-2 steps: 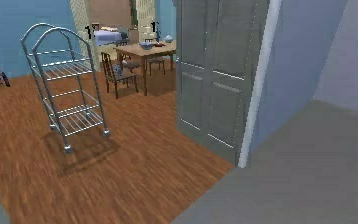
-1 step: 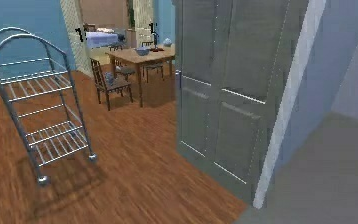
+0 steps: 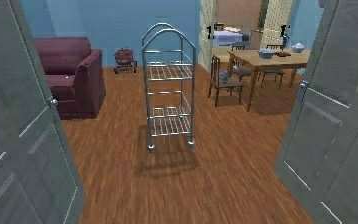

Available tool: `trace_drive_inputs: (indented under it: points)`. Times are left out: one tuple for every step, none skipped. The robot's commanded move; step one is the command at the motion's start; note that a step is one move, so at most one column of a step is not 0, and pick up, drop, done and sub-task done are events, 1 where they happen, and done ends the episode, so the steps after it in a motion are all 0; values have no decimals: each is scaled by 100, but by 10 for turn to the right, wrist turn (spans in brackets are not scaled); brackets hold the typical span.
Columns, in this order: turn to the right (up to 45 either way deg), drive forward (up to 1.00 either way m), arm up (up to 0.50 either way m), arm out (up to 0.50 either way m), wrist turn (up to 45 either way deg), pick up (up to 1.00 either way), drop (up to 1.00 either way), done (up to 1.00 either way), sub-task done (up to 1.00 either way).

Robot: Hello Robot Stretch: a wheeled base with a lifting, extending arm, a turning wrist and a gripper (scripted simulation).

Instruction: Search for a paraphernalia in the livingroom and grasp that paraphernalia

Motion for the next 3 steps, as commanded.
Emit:
trace_drive_inputs:
  points:
    - [0, 20, 0, 0, 0, 0, 0, 0, 0]
    - [120, 0, 0, 0, 0, 0, 0, 0, 0]
    - [0, 100, 0, 0, 0, 0, 0, 0, 0]
